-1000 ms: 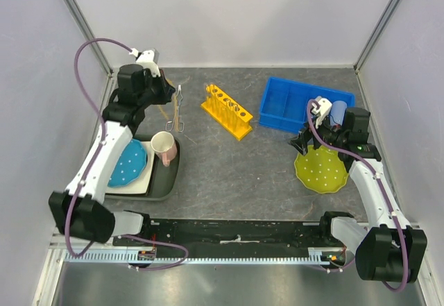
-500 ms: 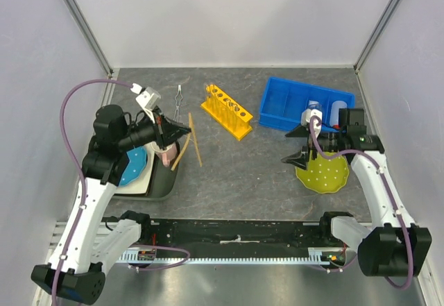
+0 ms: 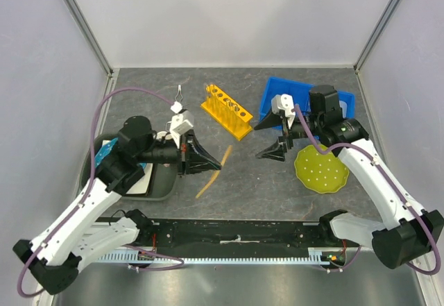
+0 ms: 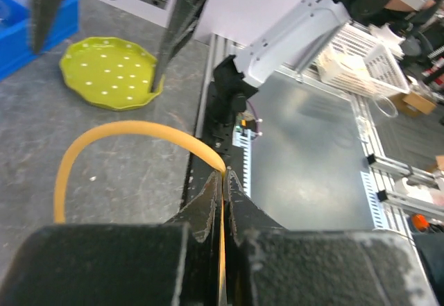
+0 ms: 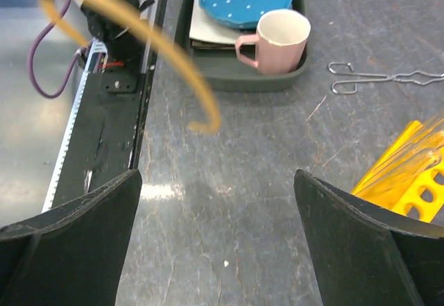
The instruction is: Organize the chemistry lab equipment
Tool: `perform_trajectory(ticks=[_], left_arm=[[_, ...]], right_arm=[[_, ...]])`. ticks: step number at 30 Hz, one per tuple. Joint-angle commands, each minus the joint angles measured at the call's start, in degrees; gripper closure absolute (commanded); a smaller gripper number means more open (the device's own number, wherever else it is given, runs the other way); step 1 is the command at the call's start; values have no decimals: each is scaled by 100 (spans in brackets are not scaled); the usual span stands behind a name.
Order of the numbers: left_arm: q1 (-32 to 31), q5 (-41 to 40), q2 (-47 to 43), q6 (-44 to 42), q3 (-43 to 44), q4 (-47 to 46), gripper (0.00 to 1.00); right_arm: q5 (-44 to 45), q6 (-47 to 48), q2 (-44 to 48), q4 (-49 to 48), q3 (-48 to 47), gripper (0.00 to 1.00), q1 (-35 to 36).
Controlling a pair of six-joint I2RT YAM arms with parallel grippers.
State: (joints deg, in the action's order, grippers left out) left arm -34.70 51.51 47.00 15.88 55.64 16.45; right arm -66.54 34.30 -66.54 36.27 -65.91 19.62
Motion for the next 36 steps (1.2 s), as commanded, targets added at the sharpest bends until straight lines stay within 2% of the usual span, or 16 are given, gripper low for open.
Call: perform_trajectory(ticks=[1,6,9,12,13,16,18,21,24,25,27,28,32,36], left_arm=[[-599,-387,379,512,87,-826,98],[-1284,-799,1029,539,377,-1205,98],[-1487,-975,1337,469,571,-1223,98],[-1549,-1081,1452,442,633,-1345,98],[-1557,-1090,1469,451,615,-1372,98],[-1575,-1143,1496,469,598,-1381,98],[-1584,-1195,1479,477,554,-1390,98],[-1584,-1336,1382,425,483,-1355,98],[-1575,-1485,1311,337,466,-1267,98],[-1575,-1512,1303,320,492,-1232,98],[-1584,-1529,1329,310,509,-1188,98],[-1575,-1512,1338,319,518,-1196,98],[-1575,-1363,1417,433,527,-1310,98],[-1584,-1257,1417,504,483,-1425,98]], right_arm=[[387,-1435,10,-1447,-19,2,244],[537,-1786,36,-1869,368,5,490],[467,-1848,80,-1896,570,15,613],[449,-1805,141,-1843,755,34,640],[467,-1726,142,-1782,781,48,640],[625,-1384,212,-1196,773,69,640],[678,-1103,238,-904,694,71,640],[695,-803,300,-534,650,72,640],[652,-645,361,-297,614,64,640],[608,-601,387,-218,614,55,640],[494,-600,432,-226,711,43,640],[432,-600,484,-269,789,33,640],[625,-802,564,-489,869,31,640],[783,-881,441,-525,659,32,640]])
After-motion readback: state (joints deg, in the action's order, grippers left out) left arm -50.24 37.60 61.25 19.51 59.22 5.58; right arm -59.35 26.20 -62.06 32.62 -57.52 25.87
